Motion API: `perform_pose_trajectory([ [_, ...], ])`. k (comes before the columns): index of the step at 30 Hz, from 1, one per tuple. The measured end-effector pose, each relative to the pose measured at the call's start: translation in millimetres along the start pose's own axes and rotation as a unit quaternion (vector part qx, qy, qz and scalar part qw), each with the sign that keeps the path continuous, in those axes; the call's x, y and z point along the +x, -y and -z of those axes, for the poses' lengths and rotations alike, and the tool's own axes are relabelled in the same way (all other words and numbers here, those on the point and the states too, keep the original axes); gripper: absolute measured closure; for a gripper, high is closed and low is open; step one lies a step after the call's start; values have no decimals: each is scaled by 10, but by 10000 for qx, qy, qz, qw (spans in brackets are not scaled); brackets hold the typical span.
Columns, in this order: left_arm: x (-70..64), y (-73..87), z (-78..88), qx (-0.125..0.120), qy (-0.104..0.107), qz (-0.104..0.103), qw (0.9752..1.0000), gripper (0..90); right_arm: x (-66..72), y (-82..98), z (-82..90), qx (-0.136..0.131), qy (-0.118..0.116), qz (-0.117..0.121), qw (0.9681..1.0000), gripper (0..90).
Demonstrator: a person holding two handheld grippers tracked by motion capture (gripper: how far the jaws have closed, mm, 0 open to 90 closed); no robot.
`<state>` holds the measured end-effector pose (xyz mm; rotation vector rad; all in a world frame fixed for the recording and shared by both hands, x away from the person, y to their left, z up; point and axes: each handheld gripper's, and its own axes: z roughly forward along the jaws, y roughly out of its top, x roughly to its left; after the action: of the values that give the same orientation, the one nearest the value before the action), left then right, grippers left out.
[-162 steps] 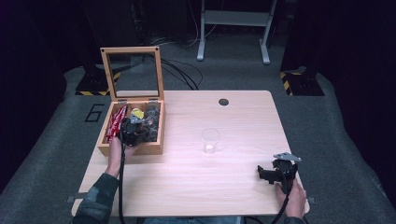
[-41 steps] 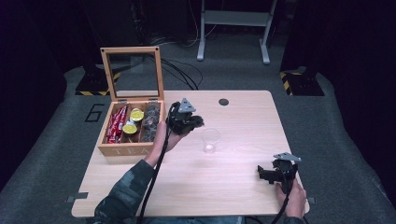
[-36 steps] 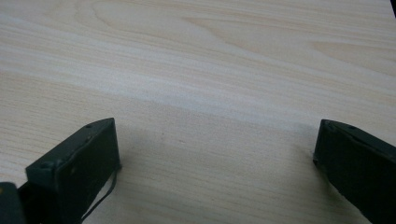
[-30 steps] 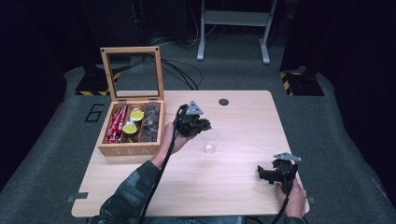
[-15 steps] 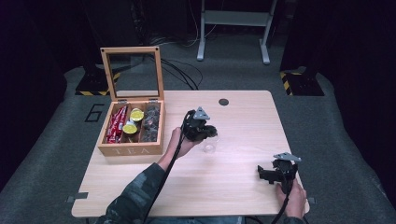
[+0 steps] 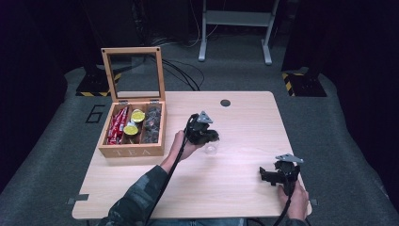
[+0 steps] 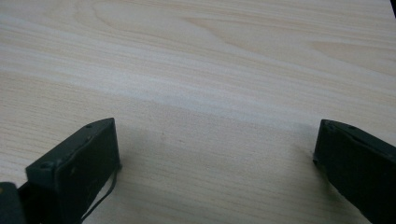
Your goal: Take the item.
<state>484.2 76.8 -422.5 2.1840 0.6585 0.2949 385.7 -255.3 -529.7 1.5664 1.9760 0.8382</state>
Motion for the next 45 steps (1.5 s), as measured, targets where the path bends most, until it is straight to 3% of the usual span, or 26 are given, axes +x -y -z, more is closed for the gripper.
perform_pose_trajectory([
  [8,6,38,-73,177,17,21,9998,811,1,0,-1,-1,5,-1,10000,0],
  [13,-1,38,-80,165,35,31,9999,795,0,0,0,-1,0,-1,10000,0],
  [14,-5,34,-70,145,61,45,9999,754,0,0,0,1,0,0,10000,0],
  [18,-24,21,12,3,30,150,9999,399,0,0,0,-1,-1,0,10000,0],
  [23,-30,13,90,-57,33,133,9999,265,0,0,0,1,0,-2,10000,0],
  [28,-47,25,227,-156,10,156,9998,175,0,0,0,0,0,1,10000,0],
  [33,-35,53,398,-316,-69,218,9992,142,1,0,0,-2,5,1,10000,0],
  [38,-7,147,687,-457,-321,191,9983,121,1,1,0,-3,6,7,10000,0],
  [39,-7,147,687,-457,-321,191,9983,120,1,1,0,-3,6,7,10000,0],
  [40,-2,194,777,-438,-479,116,9978,119,0,0,0,0,-1,1,10000,0],
  [42,1,223,819,-407,-581,67,9975,118,1,0,0,-1,7,3,10000,0],
  [45,26,329,943,-417,-720,88,9965,117,0,0,0,3,2,2,10000,0],
])
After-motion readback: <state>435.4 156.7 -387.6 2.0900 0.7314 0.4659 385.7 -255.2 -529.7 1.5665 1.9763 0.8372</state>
